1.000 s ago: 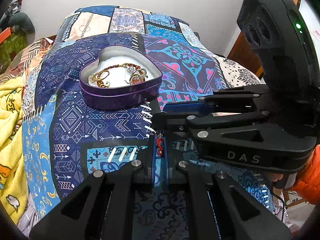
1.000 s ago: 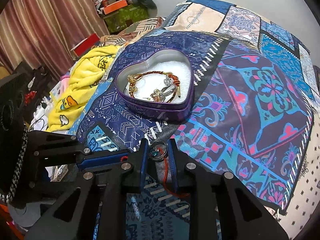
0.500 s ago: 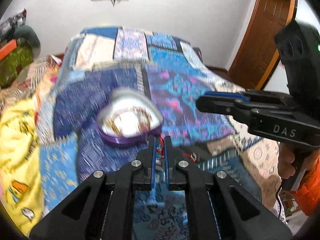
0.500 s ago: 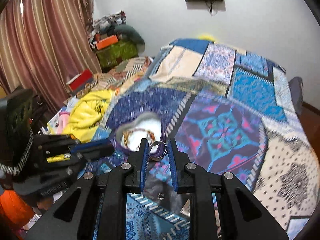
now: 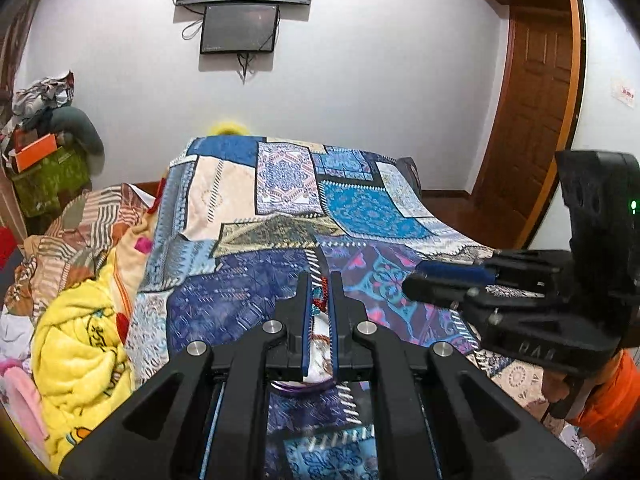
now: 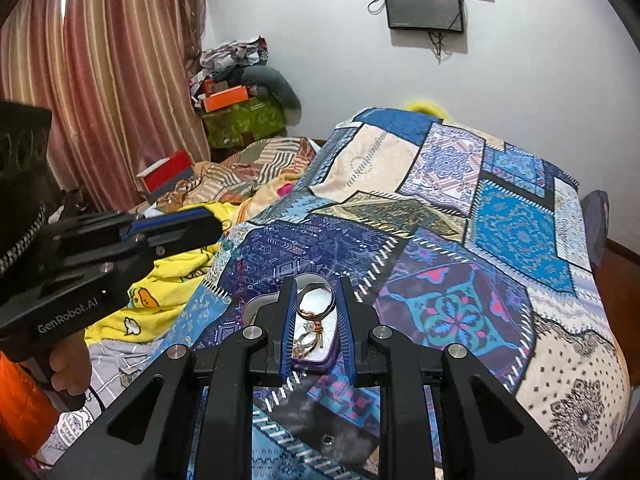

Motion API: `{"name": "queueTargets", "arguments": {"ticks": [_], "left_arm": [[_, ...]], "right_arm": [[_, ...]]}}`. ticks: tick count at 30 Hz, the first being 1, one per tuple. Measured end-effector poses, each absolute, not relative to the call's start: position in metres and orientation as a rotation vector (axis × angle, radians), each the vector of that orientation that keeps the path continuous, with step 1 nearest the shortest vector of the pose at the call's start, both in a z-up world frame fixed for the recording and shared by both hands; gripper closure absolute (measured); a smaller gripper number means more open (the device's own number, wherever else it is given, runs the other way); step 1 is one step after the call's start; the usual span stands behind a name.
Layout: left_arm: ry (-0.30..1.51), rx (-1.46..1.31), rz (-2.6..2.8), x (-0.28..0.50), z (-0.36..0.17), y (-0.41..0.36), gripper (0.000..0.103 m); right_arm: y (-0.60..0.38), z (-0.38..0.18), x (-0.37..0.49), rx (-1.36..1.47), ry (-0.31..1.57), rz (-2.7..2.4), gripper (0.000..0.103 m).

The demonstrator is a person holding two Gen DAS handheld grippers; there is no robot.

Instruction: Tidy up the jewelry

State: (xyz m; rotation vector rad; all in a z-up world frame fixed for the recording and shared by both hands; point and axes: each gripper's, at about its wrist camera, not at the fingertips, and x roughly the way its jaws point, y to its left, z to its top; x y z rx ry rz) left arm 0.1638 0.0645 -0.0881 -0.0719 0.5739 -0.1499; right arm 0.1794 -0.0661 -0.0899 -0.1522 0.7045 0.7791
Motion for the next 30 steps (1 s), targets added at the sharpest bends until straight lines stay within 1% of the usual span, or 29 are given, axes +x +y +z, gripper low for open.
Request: {"name": "queueTargets", "arguments": {"ticks": [6,14,23,30], "left_arm": [[0.589,-0.06,-0.155,0.178,-0.098,0.067,0.097],[0.673,-0.074,-0.163,0.203,-0.133,0.072,0.097],[0.758,-0.138,-0.159,0.213,-0.169,0.083,0.097],[0.77,-0.089,-0.154,0.214,-0.177,0.076,0.097]], "right_arm": [[-0.051,-0.117,0.195,-0.167,0.778,0.803,0.085],[-0.039,-0.141,0.219,-0.151,0.866,0.817,0.085],[-0.025,-0.151,0.222,-0.174,0.883,0.846,0.085],[-0.02,-0.153,0.219,-0.222,0.875,0.855,0.085]]}}
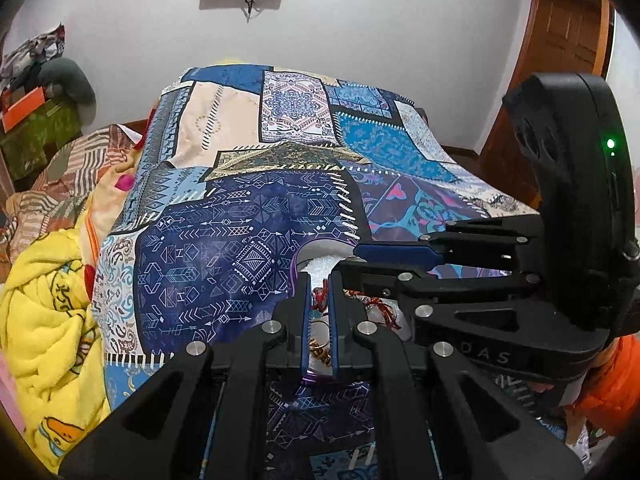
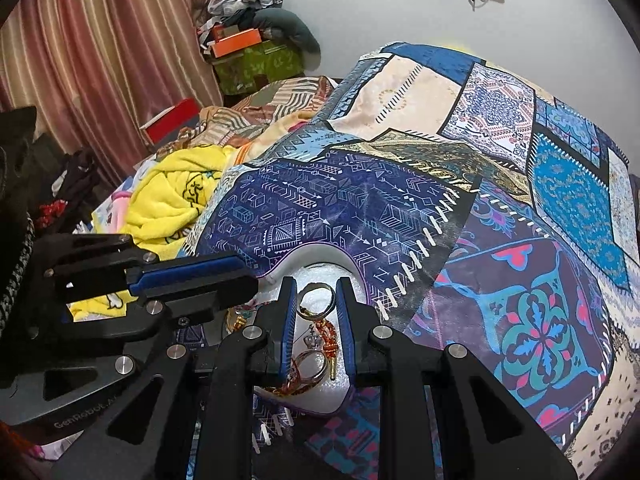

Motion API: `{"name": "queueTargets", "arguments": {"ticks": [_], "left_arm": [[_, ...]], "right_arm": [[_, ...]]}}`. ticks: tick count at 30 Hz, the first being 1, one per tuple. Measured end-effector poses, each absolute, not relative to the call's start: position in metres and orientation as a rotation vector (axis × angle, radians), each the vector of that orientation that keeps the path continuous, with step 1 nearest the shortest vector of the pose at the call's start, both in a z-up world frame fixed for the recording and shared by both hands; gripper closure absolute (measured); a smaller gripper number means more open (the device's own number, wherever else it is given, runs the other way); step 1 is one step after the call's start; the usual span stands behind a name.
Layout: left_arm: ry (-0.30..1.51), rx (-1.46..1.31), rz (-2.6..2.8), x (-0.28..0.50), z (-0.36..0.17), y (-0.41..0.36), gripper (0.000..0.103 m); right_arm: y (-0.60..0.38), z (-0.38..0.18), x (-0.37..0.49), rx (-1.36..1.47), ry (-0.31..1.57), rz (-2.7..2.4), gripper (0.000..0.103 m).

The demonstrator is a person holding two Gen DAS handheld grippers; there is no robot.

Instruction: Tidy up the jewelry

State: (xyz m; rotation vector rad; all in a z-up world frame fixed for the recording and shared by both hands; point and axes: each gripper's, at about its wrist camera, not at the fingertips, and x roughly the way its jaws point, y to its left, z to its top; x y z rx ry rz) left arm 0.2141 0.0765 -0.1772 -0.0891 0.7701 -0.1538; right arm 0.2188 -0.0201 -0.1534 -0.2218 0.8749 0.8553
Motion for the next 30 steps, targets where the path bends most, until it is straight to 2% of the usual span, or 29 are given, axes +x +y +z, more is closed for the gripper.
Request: {"name": "queueTargets", "arguments": {"ticks": [8,14,21,30], "left_arm": [[0.757,-0.028,-0.126,0.209,-0.173,0.071,0.096],[0.745,-0.027,-0.11,0.204,-0.164,0.072,0.073],[0.682,-0.046,-0.078,0.186,-0.13,0.078,0.072],[0.474,-0.086,-0.023,0.125,-0.043,0.079,0.072]], "right_arm": [[-0.022,-0.148,0.219,-0.247,0.878,0.826,0.084],[-0.036,-0.13,0.214,-0.226,0.846,0.795,0.082],[-0.067,-0.072,0.19,-0.15,0.726,0.742,0.082],[-0.112,0.038,0.106,-0.038,0.398,0.683,0.082]]}}
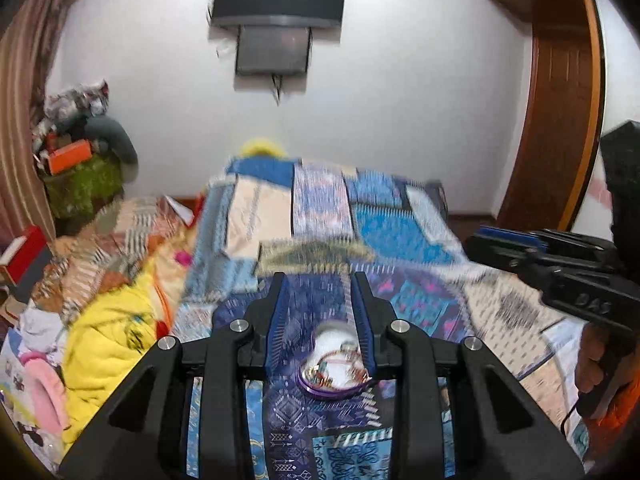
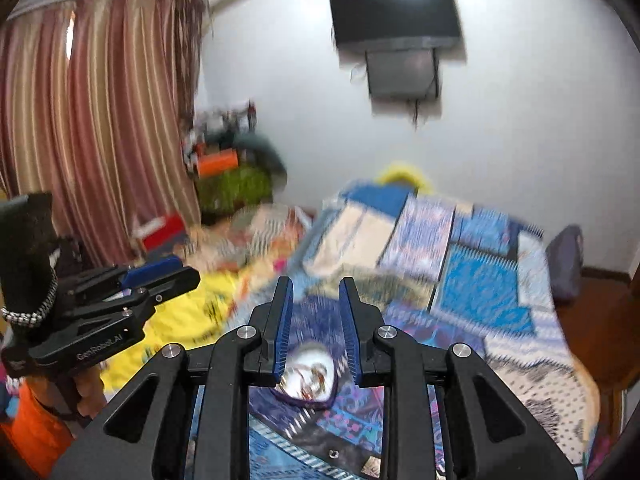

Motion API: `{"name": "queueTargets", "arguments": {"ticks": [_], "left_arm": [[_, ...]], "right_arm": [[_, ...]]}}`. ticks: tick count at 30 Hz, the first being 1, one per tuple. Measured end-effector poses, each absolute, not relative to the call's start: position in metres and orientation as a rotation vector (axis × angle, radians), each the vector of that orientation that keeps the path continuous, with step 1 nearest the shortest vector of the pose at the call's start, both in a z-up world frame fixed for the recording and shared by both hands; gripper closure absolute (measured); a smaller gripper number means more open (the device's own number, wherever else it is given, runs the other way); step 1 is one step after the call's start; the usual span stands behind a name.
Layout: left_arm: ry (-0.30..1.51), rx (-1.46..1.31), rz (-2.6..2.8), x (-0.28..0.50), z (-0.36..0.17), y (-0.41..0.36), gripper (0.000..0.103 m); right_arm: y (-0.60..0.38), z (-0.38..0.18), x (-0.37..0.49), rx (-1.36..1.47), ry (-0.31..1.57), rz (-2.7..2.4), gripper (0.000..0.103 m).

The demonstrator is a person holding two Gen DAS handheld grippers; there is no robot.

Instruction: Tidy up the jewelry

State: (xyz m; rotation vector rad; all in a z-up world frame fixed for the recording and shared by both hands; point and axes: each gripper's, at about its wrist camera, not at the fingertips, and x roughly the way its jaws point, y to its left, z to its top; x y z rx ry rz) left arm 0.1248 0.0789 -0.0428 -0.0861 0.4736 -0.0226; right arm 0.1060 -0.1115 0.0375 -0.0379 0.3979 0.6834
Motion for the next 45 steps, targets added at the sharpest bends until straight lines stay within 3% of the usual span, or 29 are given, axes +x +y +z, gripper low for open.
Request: {"name": "queueTargets", "arguments": {"ticks": [8,12,13,14,15,16,17,18,23,45], "left_arm": [[0.199,-0.042,0.006,0.034,0.039,0.053,0.072],[0.107,-0.014,0.028,-0.005,0.056,0.036,0.06],[0.095,-0.011,0.034,-0.011,0.058,0.033,0.058],[0.081,-0.008,0.045,-0.019,0.059,0.03,0.049],[0.071,-0.009,0.055,-0.025,0.06,0.028,0.034],[0.059,-0.014,0.071,-0.031,0.06,0.026,0.024],[0.05,-0.018,0.081,-0.035,0.06,0.025,0.009],[0.036,-0.023,0.096,-0.041,0.06,0.024,0.003],[0.035,-0.006,0.135,-0.054,0.06,0.021,0.001],[0.067,-0.032,0.148,-0.06,0.049,0.023,0.001]], "right_arm": [[-0.133,0.087,0.023,0.028,0.177,0.648,0.082],[-0.132,0.087,-0.002,0.023,0.139,0.606,0.078],[-0.132,0.085,-0.005,0.02,0.138,0.59,0.073],[-0.131,0.082,-0.007,0.02,0.135,0.571,0.058],[-0.131,0.08,-0.009,0.025,0.129,0.545,0.041],[-0.132,0.077,-0.012,0.029,0.119,0.518,0.033],[-0.133,0.075,-0.014,0.03,0.108,0.49,0.019],[-0.134,0.076,-0.017,0.028,0.1,0.468,0.013],[-0.135,0.079,-0.026,0.005,0.071,0.408,0.001],[-0.138,0.072,-0.037,-0.003,0.11,0.441,0.001]]}}
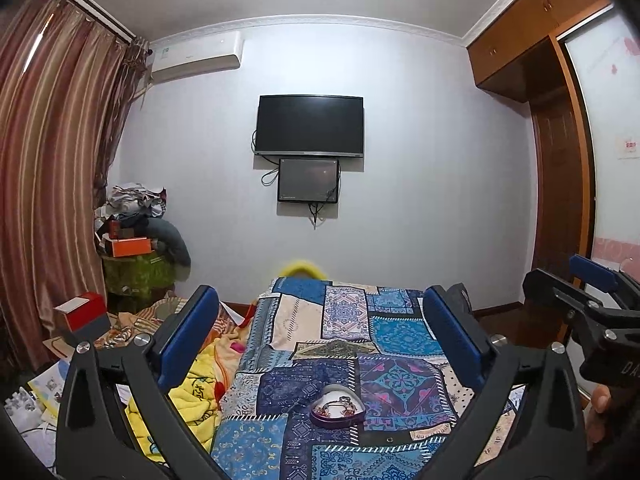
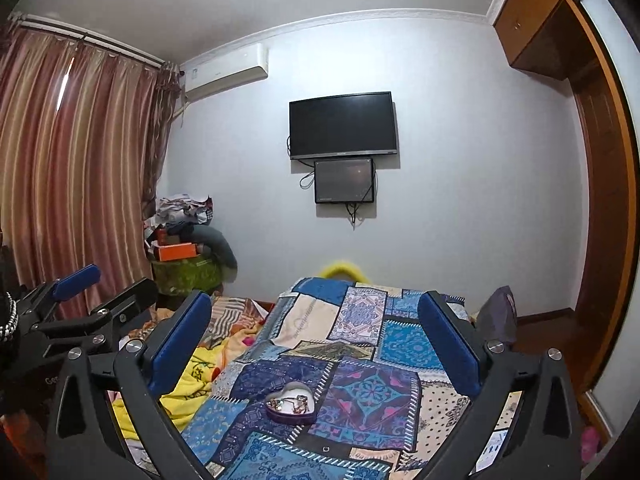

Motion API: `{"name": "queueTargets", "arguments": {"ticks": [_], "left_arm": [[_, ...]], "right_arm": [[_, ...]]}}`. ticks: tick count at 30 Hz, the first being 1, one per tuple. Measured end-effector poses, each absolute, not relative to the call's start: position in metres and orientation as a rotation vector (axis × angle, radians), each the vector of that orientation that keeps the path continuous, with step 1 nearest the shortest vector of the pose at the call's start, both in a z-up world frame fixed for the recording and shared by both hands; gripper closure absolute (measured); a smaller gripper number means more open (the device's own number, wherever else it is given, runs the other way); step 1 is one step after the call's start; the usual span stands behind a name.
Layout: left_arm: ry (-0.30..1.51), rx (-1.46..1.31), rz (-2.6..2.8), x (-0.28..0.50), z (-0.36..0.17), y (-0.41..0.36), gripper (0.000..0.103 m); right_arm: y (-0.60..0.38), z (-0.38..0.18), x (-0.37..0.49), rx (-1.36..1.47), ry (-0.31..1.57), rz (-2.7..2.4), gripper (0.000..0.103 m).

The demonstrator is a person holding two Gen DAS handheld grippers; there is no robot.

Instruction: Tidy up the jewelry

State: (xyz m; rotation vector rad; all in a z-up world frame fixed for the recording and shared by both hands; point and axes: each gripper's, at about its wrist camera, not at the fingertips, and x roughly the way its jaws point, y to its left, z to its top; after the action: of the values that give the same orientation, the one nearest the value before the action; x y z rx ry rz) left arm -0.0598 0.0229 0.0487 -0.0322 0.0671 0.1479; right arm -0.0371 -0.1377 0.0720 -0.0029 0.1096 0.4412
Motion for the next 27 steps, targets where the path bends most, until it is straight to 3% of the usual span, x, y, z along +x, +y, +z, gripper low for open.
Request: {"name": "queueTargets", "arguments": {"ticks": [27], "left_arm": [[0.097,-0.043,0.135,-0.0548,0.0422,0.0233,0.0]], "right_arm": [[-0.1368,0.0734,-0.0385,0.0,0.151,0.459,0.001]]}}
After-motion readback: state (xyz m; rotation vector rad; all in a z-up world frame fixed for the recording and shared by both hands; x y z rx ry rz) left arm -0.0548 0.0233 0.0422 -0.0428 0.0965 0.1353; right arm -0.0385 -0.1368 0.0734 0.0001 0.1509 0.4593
